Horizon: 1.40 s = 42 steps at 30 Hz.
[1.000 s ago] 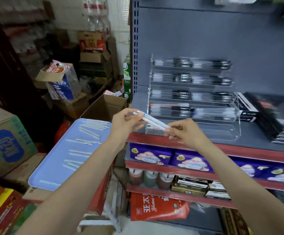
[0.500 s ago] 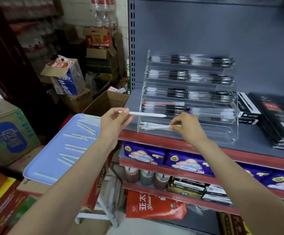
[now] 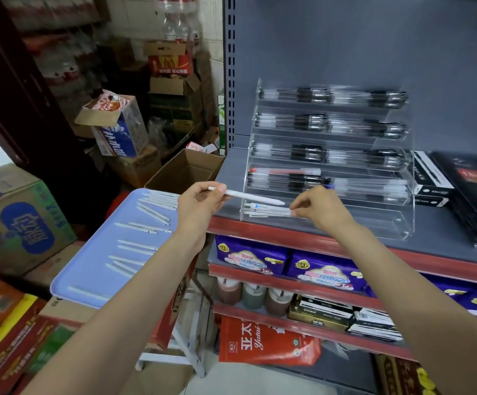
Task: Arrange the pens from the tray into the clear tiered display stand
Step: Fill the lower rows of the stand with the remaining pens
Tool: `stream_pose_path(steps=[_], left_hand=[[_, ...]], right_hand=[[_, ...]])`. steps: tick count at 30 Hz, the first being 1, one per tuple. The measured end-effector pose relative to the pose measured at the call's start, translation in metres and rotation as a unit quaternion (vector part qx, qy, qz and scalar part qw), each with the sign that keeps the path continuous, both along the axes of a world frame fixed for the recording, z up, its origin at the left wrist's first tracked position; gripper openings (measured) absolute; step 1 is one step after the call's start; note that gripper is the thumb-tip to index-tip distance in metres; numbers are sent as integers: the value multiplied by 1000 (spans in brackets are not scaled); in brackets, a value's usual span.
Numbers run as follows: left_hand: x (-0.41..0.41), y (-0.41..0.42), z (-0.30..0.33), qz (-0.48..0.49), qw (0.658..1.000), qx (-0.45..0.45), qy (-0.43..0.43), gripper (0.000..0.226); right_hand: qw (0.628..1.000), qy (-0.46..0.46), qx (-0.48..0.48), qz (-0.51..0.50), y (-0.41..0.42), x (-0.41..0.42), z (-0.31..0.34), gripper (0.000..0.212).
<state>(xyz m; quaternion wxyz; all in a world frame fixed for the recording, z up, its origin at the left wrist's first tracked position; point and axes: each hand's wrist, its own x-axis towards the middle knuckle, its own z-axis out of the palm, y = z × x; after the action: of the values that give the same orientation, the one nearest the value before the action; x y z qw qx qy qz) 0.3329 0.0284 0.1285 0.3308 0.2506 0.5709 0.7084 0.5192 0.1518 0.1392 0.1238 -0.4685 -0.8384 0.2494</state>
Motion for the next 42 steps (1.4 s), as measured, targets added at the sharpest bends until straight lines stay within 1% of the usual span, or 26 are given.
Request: stream_pose_path(steps=[3, 5, 8, 10, 12, 14, 16, 19, 21, 25, 27, 30, 33, 38, 42], left_hand=[[0, 0, 1, -2, 1000, -6, 3, 4], [1, 1, 0, -9, 1000, -6, -7, 3], [9, 6, 0, -32, 999, -7, -16, 2], [18, 11, 0, -59, 998, -3, -8, 1], [25, 15, -1, -64, 997, -15, 29, 5], [26, 18, -4, -36, 992, -43, 113, 12], [23, 19, -8, -3, 982, -57, 180, 17], [15, 20, -13, 28, 971, -85, 224, 23], [12, 22, -15, 27, 963, -107, 248, 25], [11, 24, -16, -25, 953, -140, 268, 33], [11, 24, -17, -41, 948, -148, 279, 34], [9, 24, -16, -55, 942, -152, 295, 32], [7, 24, -13, -68, 931, -163, 320, 33], [6, 23, -12, -77, 929, -174, 319, 34], [6, 24, -13, -75, 929, -173, 319, 34]], right_hand=[[999, 47, 15, 0, -4, 7, -2, 14], [993, 117, 14, -20, -11, 14, -1, 17], [966, 249, -67, -4, -22, 20, 6, 20], [959, 270, -87, 13, -25, 22, 9, 17], [960, 269, -75, 6, -23, 27, 7, 15], [963, 264, -52, -16, -17, 33, 3, 13], [970, 237, -12, -45, -12, 40, -1, 12], [984, 168, 40, -39, -11, 44, -5, 13], [989, 136, 47, -19, -13, 42, -6, 14], [993, 107, 49, 8, -14, 35, -7, 16], [993, 106, 44, 9, -14, 33, -8, 16], [994, 106, 38, 3, -13, 31, -7, 16], [996, 82, 34, 5, -13, 29, -6, 18], [998, 55, 2, 16, -17, 26, -3, 17], [998, 52, 1, 35, -21, 23, -7, 14]])
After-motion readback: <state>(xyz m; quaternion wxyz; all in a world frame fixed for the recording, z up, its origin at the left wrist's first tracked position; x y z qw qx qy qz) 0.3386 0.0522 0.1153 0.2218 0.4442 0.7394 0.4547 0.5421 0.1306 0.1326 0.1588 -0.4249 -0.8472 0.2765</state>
